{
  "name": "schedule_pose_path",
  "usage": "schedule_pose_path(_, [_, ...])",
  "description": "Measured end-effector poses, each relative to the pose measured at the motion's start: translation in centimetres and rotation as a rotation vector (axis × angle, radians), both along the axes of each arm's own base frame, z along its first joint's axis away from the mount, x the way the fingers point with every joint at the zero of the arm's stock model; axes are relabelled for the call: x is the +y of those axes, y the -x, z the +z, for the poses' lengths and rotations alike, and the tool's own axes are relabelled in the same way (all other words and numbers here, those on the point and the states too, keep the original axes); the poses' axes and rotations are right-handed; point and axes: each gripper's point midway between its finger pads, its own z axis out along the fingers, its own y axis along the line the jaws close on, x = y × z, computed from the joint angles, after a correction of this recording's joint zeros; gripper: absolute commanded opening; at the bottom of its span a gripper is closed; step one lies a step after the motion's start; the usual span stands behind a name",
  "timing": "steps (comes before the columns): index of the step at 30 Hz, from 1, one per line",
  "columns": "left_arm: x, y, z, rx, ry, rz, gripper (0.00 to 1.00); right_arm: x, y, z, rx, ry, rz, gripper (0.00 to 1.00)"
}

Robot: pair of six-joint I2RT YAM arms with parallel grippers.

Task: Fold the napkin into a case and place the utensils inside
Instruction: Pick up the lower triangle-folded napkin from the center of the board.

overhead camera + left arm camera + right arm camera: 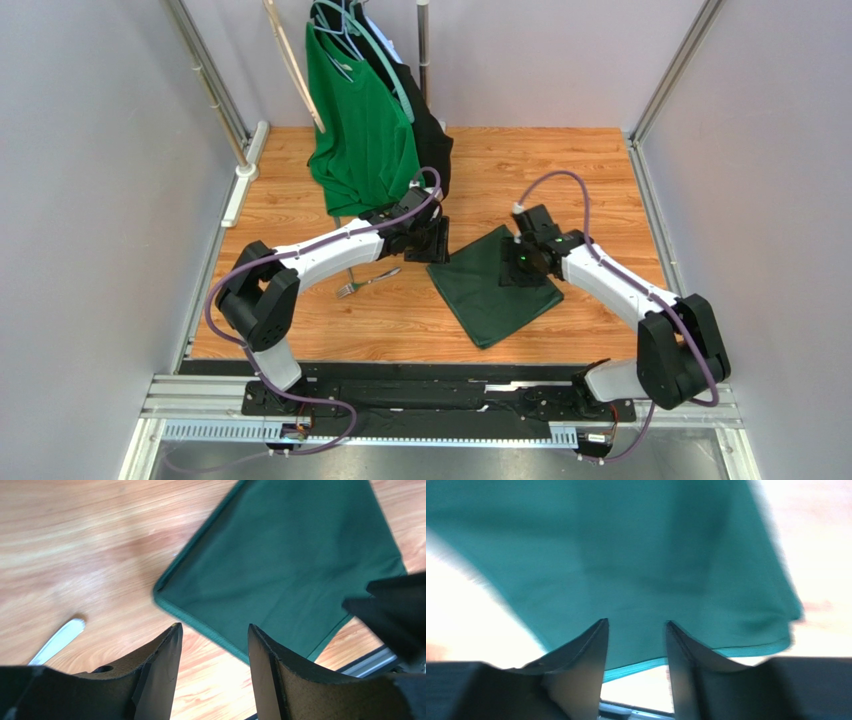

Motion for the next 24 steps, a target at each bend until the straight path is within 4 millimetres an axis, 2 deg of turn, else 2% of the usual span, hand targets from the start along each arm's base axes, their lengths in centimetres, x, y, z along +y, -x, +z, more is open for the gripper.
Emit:
schedule_pose_path(3, [2.3,0.3,0.2,-0.003,0.004,0.040,0.58,5.3,-0.8,3.7,-0.129,-0.018,0.196,0.57])
schedule_pose_path(6, [5.9,1.4,1.9,-0.035,0.021,0.102,0.59,9.1,0.2,4.5,-0.170,-0.015,0.332,0.57])
schedule_pose_path(8, [8.0,2.1,4.9,-0.102,0.068,0.146,0.59,10.8,1.0,3.5,-0.154,0.023,0.401,0.57])
schedule_pose_path(11, [9.1,3.2,9.3,-0.209,0.163,0.154,0.59,12.5,1.8,0.8,-0.104,0.108,0.480,0.57])
schedule_pose_path(14, [10.0,4.6,11.5,-0.270,0.222,0.151,0.59,13.1,2.4,-1.7,-0.064,0.209,0.537,0.57])
schedule_pose_path(17, [10.7,5.8,10.7,-0.262,0.229,0.150,0.58,13.4,2.6,-2.4,-0.058,0.259,0.560,0.57])
schedule_pose_path(22, [11.3,7.5,7.4,-0.173,0.194,0.139,0.58,13.6,2.3,-2.7,-0.063,0.285,0.564,0.56])
schedule_pose_path(24, [11.3,7.9,7.1,-0.159,0.195,0.135,0.58,13.6,2.4,-3.2,-0.051,0.291,0.566,0.52])
